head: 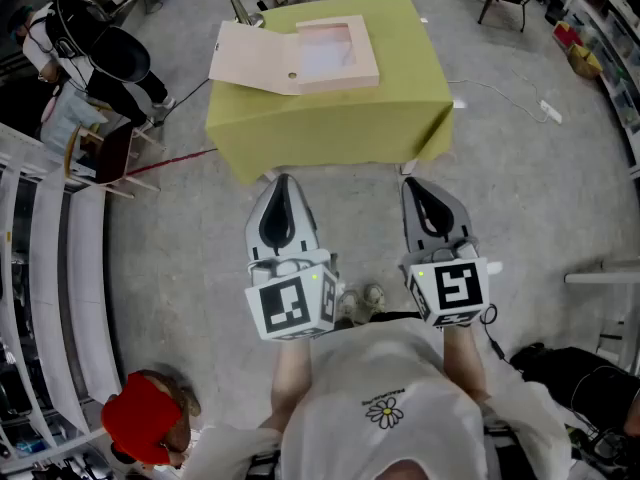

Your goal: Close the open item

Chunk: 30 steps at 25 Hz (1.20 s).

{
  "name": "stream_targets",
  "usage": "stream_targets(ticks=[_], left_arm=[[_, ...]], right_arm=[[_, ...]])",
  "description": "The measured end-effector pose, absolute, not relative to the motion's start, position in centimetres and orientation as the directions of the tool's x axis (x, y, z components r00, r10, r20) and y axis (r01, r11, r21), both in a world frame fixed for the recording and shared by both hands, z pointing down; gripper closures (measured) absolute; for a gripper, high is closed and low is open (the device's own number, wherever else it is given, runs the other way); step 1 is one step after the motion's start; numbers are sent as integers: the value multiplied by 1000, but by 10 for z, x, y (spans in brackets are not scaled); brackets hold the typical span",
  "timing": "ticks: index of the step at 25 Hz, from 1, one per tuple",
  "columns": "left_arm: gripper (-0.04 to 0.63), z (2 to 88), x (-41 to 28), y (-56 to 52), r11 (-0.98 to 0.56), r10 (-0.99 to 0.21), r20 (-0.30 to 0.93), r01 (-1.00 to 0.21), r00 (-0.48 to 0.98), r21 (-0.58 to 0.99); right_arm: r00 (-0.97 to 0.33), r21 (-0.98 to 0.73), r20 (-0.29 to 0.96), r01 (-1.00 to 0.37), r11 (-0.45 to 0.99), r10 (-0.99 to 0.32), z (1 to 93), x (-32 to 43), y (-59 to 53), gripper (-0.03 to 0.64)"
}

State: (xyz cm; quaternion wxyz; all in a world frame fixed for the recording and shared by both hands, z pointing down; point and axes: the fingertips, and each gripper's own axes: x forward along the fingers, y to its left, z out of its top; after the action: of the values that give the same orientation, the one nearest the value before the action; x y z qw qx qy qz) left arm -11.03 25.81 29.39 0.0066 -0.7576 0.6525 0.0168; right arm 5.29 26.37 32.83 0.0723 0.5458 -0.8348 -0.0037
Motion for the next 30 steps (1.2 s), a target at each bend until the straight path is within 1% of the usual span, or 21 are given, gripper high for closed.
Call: stream_targets(ticks=[7, 13, 18, 23, 30], left_arm=[[581, 293, -109, 256, -134, -990, -41, -991, 134, 3], [581, 293, -103, 258, -128, -991, -42, -992, 129, -13], [580, 292, -94, 260, -124, -991, -45, -992, 124, -8], [580, 294, -92, 265, -104, -993, -62, -994, 103, 15], [581, 302, -103, 256, -67, -996, -58, -997, 65, 36]], right_arm=[[-389, 92, 117, -912, 400, -914, 330, 56, 262, 604], [-409, 29, 80, -911, 412, -909, 322, 68, 265, 604], [-425, 51, 62, -902, 428, -903, 320, 74, 266, 604], [-463, -18, 39, -886, 463, -885, 324, 80, 267, 604], [-485, -24, 61, -874, 485, -872, 334, 79, 255, 604]])
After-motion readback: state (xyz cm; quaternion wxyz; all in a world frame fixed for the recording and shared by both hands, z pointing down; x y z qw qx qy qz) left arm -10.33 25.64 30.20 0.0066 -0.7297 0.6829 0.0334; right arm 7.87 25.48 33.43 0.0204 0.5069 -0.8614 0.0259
